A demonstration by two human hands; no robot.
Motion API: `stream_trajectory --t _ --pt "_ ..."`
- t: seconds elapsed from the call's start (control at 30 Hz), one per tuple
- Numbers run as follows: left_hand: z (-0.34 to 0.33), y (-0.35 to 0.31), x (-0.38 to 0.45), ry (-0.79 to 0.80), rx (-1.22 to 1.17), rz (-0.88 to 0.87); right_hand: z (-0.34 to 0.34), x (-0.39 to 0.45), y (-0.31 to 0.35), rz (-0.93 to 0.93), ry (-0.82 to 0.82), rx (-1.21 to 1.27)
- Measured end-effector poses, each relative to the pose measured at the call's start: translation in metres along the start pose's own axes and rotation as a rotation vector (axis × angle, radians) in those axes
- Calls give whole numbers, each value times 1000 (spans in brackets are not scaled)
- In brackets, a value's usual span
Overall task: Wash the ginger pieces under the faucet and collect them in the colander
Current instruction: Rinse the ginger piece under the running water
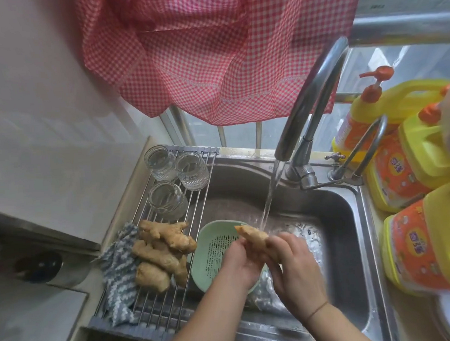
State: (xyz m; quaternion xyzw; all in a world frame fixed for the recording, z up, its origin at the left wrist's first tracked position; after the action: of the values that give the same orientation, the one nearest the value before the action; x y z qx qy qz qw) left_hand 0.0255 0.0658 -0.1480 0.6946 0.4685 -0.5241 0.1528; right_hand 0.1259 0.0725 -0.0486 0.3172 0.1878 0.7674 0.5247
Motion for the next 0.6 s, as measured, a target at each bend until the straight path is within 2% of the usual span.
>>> stream_trajectory --t 0.1,0.2,0.3,0.4,0.5,0.6 --pt "-9 4 2 58 19 33 -18 7 -5 11 110 15" --pt "-5 1 7 23 -16 67 -28 -1 -6 7 189 186" --pt "-11 -10 11 46 -57 -25 -20 -1 -26 -266 72 329" --pt "-19 -12 10 60 -16 -117 -28 0 -40 -538 139 431" --pt "-20 -16 10 33 24 -188 -30 11 -33 -530 211 348" --pt "-16 -19 10 -9 48 -262 -35 19 -39 -563 309 131"
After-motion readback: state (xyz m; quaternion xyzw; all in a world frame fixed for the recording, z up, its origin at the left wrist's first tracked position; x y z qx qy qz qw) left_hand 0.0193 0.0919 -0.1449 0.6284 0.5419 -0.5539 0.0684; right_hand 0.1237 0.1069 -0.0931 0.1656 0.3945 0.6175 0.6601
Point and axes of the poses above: each hand's wrist, its own x-axis towards the middle knuckle, its own z-axis out of the back of the hand, y = z × x, the point moved 9 cm from there along x, towards the middle knuckle, and after that the axes turned 1 degree about y, right-handed, at the moved point
